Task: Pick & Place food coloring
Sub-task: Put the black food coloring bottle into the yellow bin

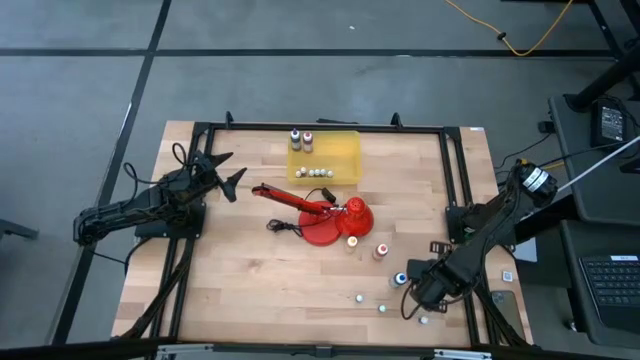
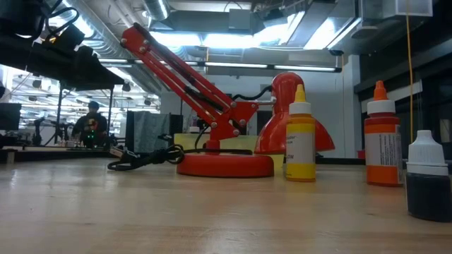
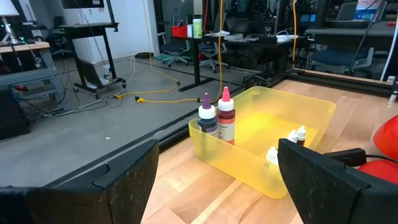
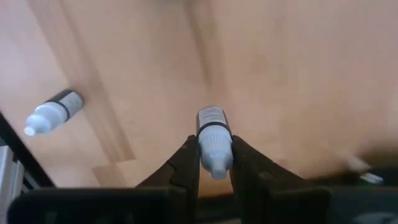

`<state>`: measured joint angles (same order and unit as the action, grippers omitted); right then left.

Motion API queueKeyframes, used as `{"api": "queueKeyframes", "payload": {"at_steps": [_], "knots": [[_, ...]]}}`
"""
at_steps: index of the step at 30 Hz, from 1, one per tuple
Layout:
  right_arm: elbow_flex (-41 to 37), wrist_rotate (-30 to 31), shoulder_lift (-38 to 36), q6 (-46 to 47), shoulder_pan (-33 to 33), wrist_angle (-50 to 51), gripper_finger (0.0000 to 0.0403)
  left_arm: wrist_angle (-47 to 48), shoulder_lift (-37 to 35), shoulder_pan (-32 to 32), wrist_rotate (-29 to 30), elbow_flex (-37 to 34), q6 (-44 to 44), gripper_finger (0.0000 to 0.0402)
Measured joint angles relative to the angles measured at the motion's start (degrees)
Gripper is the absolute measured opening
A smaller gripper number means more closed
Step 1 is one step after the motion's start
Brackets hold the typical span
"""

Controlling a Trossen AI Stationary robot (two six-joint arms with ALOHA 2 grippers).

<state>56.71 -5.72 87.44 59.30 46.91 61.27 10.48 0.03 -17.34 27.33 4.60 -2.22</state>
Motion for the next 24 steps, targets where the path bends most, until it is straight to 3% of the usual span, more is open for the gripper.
{"api": "queueKeyframes", "payload": {"at_steps": [12,24], "knots": [[17.1,7.8,-0.1,-10.1,-12.5,22.4,0.0074,0.0,0.0,0.0,0.0,0.0,0.0,0.0319],[30.1,18.1,-0.1,-22.4,-32.1,28.4,0.0074,0.0,0.0,0.0,0.0,0.0,0.0,0.0319]]}}
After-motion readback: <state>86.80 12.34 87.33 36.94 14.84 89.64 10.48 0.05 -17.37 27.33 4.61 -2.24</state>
